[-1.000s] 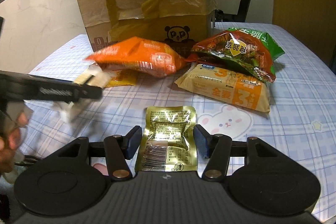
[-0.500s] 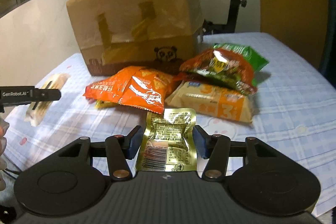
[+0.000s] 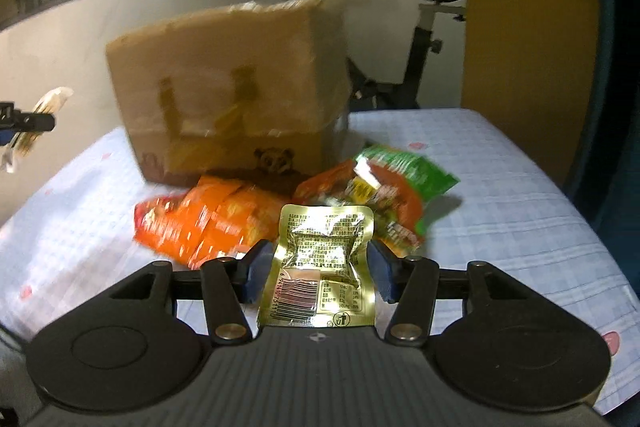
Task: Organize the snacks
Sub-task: 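Lift both held packets up over the open box, then open both tools to drop the packets into the box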
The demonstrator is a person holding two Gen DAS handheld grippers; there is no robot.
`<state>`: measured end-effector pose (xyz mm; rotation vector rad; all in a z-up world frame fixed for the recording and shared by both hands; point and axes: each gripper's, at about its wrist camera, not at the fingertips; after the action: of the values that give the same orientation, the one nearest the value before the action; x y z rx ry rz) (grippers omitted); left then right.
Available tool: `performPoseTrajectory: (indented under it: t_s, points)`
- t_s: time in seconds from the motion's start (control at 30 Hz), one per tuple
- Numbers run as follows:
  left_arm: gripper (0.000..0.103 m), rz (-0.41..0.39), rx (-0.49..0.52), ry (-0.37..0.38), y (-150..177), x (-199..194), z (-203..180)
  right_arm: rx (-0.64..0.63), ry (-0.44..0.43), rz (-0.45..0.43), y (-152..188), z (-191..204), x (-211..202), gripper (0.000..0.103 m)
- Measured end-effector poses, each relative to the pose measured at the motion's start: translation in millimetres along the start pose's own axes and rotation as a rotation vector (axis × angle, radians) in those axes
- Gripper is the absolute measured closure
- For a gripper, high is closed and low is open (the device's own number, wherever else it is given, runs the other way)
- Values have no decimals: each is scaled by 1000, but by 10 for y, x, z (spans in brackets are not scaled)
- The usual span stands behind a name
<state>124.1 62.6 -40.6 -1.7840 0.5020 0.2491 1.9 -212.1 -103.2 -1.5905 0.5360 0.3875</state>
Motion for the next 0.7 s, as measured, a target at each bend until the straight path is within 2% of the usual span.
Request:
performPoseTrajectory:
  t_s: [0.2,0.43,0.53,0.7]
  points:
    - [53,-52,64,25,-444,40,-223,-40,-15,-132,-525,-74,-114,48]
    - [53,-85,140,70,-998,282,-616,-132,-65,-313,-1427,-23,10,48]
    - [53,-94,181,50,-1146,559,-800,-177,-75,-338,-1714,63,244,48]
    - [53,-30,171,19,-1229,1042,-936,-201,-108,-302,-1927,189,777,48]
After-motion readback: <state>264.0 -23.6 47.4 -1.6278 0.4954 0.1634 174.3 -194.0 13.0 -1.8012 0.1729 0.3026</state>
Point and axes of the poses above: each gripper's, at about its wrist camera, not at the fingertips, and x roughly the way its jaws point, z to its left, y to its underside, and after that the axes turned 10 degrees about -x, right-handed
